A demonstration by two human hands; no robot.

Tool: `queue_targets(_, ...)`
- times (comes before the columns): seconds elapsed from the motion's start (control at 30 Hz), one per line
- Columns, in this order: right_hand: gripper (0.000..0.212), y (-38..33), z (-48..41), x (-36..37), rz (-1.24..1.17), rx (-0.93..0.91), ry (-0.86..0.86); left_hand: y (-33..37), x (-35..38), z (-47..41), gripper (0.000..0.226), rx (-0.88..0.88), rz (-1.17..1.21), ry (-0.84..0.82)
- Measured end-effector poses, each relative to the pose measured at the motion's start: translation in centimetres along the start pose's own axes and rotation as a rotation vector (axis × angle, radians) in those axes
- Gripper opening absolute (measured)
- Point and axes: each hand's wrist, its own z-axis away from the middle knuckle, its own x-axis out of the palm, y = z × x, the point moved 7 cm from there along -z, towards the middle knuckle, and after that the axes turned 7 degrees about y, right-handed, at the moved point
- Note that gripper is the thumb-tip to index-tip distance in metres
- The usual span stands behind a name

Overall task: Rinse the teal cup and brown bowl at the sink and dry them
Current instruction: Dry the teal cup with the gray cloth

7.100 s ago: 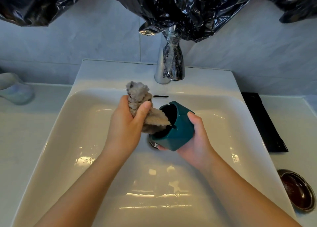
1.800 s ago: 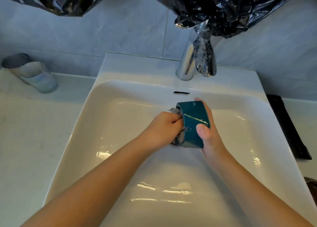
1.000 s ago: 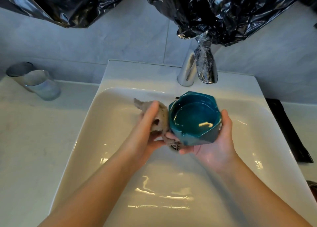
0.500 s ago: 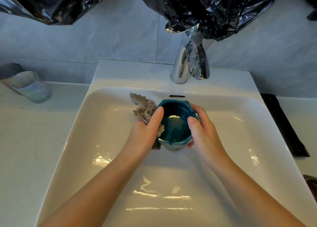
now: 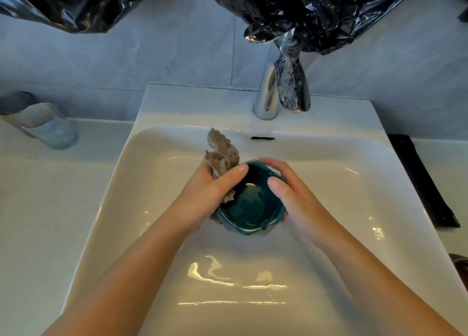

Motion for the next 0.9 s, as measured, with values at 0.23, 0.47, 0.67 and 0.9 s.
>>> queue_targets(0.23, 0.020, -0.5, 0.0, -1.0, -0.054, -0.069, 0.260, -0.3, 0.7, 0.3, 0.042, -0.003, 0.084, 0.118)
queue_targets(0.47, 0.023, -0.3, 0.2, -0.3, -0.046, -0.043, 0.061, 1.2, 1.3, 1.1, 0.028, 0.094, -0.047, -0.230)
queue_targets(0.67, 0.023, 0.0, 0.6, 1.4, 0.004, -0.042, -0.066, 1.4, 1.0, 1.0, 0.045, 0.128, -0.074, -0.306)
queue_targets(0.9, 0.029, 0.3, 0.3, 0.2, -0.057, 0.058, 0.148, 0.4, -0.6, 0.5, 0.015, 0.066, 0.155, 0.138)
